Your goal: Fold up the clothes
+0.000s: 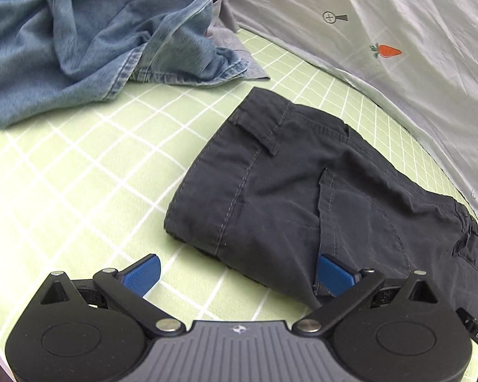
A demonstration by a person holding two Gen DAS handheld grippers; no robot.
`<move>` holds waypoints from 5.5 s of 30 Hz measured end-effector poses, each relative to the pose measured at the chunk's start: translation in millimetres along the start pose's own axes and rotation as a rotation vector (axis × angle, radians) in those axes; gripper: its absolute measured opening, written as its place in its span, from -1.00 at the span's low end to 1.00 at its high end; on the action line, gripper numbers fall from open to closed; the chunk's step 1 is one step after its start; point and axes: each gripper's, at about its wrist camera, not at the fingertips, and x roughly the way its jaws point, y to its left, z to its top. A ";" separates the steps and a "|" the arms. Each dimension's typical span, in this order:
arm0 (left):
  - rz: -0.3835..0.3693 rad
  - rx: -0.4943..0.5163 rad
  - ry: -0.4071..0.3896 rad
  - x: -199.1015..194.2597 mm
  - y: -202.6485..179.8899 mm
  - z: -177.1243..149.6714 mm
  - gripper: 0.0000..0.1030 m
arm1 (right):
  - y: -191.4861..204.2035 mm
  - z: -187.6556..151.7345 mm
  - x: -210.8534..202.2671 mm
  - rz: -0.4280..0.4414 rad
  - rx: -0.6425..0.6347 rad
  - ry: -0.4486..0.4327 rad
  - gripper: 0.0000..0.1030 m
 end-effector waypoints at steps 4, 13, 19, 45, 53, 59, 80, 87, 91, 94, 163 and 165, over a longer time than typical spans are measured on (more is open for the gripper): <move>-0.013 -0.082 -0.005 5.2 1.2 -6.5 1.00 | -10.7 -6.8 -2.8 -0.007 -0.027 0.024 1.00; 0.061 -0.276 -0.080 15.3 0.2 -9.4 1.00 | -76.2 -16.2 -14.0 -0.037 -0.037 0.088 1.00; 0.185 -0.323 -0.145 27.3 -19.7 -5.3 0.88 | -123.9 -14.4 5.2 -0.060 -0.008 0.100 1.00; 0.431 -0.221 -0.440 -43.1 -16.0 60.5 -0.60 | -155.6 9.3 43.5 -0.095 0.130 0.089 1.00; 0.221 0.079 -0.502 -53.3 -125.3 56.0 -0.68 | -150.4 9.7 42.7 -0.097 0.123 0.089 1.00; 0.021 0.239 -0.424 -34.8 -193.0 34.9 -0.74 | -151.8 10.3 42.6 -0.094 0.111 0.096 1.00; -0.079 0.603 -0.035 42.1 -264.5 -33.1 0.17 | -142.9 22.7 32.5 -0.047 0.076 0.073 1.00; -0.040 0.574 -0.078 0.8 -242.1 -12.8 0.43 | -108.8 41.7 27.6 0.037 0.028 0.040 1.00; 0.048 0.546 -0.115 -7.7 -216.5 1.9 0.46 | -73.5 50.5 22.0 0.109 -0.024 0.023 1.00; 0.092 0.510 -0.107 -4.3 -193.0 12.8 0.46 | -40.1 57.3 15.4 0.170 -0.081 0.000 1.00; 0.052 0.710 0.023 58.3 -314.7 -62.5 1.00 | -162.0 33.8 49.6 0.189 0.138 0.046 0.71; 0.053 0.713 0.028 58.7 -315.3 -61.8 1.00 | -183.4 29.4 49.2 0.137 0.211 0.040 0.71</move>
